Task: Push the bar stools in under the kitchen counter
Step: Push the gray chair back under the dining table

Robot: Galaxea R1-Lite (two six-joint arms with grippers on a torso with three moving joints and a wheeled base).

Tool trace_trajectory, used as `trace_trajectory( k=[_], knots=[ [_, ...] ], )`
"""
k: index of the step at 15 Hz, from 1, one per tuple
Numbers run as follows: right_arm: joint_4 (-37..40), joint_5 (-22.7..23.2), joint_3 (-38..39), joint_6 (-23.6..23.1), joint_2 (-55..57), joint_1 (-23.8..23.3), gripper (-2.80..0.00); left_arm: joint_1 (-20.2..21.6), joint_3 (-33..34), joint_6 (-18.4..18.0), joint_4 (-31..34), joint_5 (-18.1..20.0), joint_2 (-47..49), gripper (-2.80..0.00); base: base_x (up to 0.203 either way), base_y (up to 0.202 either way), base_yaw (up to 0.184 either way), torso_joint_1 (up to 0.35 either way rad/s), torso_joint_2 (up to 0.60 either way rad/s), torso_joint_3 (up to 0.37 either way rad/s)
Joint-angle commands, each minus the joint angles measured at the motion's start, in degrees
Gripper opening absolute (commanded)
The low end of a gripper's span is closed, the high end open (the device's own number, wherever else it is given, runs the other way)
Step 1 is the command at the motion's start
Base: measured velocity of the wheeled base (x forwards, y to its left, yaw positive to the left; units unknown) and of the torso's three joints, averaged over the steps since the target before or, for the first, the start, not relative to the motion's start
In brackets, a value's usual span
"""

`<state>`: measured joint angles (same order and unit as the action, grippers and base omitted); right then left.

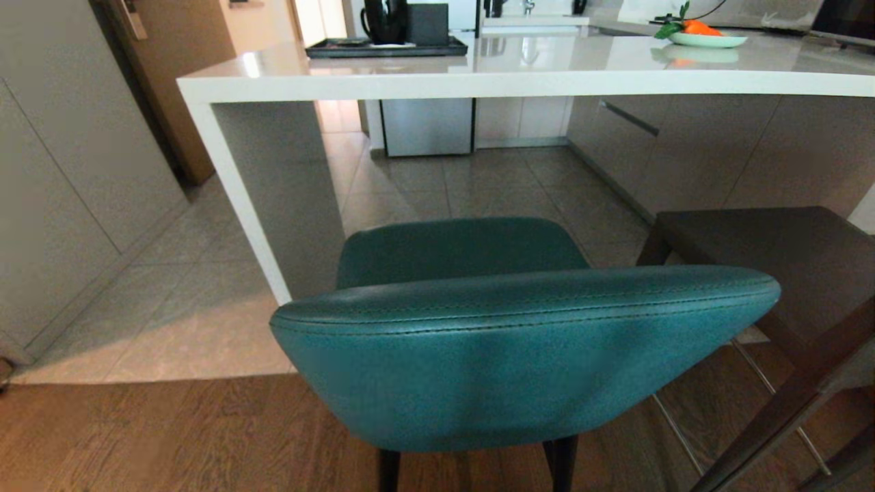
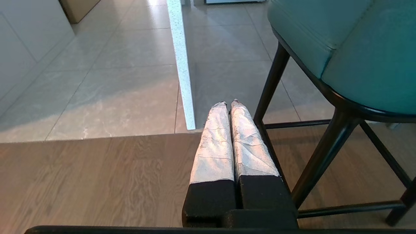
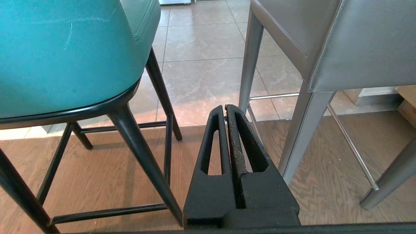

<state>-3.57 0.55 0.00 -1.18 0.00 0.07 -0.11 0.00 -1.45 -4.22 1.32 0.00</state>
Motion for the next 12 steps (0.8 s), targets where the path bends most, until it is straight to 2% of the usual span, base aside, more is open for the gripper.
trace_trajectory(
  k=[1,12],
  knots=[
    [-0.03,-0.02,1.41,-0.05,0.09,0.01,-2.80,0.02,1.93,0.00,-0.03,-0.09,0.09,-2.80,0.000,0.000,0.000,0.000,0.00,0.000],
    [-0.03,0.05,1.41,-0.05,0.09,0.01,-2.80,0.08,1.93,0.04,-0.09,-0.17,0.09,-2.80,0.000,0.000,0.000,0.000,0.00,0.000]
  ],
)
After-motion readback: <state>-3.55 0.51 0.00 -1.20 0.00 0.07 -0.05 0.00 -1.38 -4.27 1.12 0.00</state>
